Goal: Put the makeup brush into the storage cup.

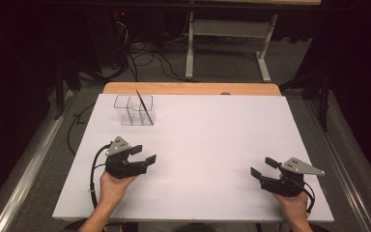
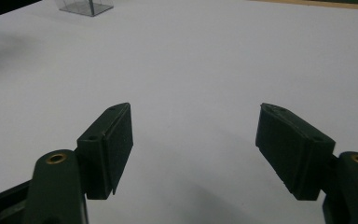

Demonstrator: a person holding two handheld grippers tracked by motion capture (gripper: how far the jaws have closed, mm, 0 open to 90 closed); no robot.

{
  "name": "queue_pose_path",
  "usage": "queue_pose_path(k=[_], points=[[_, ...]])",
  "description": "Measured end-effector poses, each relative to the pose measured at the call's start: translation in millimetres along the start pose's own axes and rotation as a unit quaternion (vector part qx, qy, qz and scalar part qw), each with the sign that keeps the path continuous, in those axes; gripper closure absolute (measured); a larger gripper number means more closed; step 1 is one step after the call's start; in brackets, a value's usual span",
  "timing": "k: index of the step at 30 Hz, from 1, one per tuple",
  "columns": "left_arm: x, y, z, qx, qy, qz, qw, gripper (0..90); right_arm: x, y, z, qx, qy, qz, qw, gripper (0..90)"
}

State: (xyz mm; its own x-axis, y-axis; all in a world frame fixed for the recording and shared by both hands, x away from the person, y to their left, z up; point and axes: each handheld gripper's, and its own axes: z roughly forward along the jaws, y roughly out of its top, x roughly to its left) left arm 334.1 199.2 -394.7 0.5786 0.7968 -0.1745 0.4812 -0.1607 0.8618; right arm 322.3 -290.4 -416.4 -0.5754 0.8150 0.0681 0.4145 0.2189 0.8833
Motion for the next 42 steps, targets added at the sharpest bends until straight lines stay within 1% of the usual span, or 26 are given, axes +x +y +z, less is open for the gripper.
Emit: queue_pose_path(k=[8,12,15,18,23,29,31,37,40,42], points=[[5.1,-3.8,-0.3,0.001,0.010,-0.008,0.9999,32.0,0.2,0.0,-0.3,0.000,-0.001,-0.001,1.0000,29.2],[4.8,-4.5,0.4,0.002,0.009,-0.009,0.9999,32.0,0.1,0.0,-0.2,-0.001,-0.001,-0.001,1.0000,29.2],[4.0,-6.1,3.1,0.010,0.010,-0.005,0.9999,32.0,0.3,0.1,-0.3,0.000,-0.001,-0.001,1.0000,29.3],[4.0,-6.9,4.0,0.012,0.011,-0.004,0.9999,32.0,0.3,0.1,-0.5,-0.001,-0.001,-0.001,1.0000,29.2],[5.2,-8.6,4.4,0.006,0.020,-0.004,0.9998,31.9,0.3,0.0,-0.8,-0.002,-0.001,-0.001,1.0000,29.3],[7.4,-10.3,5.5,0.007,0.019,-0.013,0.9997,31.9,0.0,0.2,-0.8,-0.003,0.000,0.001,1.0000,29.3],[6.9,-10.6,6.1,0.010,0.020,-0.011,0.9997,31.9,-0.5,0.3,-1.0,-0.004,0.000,0.000,1.0000,29.3],[4.8,-11.3,7.7,0.010,0.016,-0.008,0.9998,32.0,-3.0,0.3,-1.5,-0.006,0.000,0.008,1.0000,29.2],[4.7,-11.5,7.3,0.009,0.017,-0.011,0.9998,31.9,-4.5,0.4,-2.9,-0.011,0.002,0.015,0.9998,29.2],[4.9,-11.5,7.0,0.009,0.017,-0.012,0.9997,31.9,-4.2,0.4,-2.7,-0.010,0.004,0.013,0.9999,29.3]])
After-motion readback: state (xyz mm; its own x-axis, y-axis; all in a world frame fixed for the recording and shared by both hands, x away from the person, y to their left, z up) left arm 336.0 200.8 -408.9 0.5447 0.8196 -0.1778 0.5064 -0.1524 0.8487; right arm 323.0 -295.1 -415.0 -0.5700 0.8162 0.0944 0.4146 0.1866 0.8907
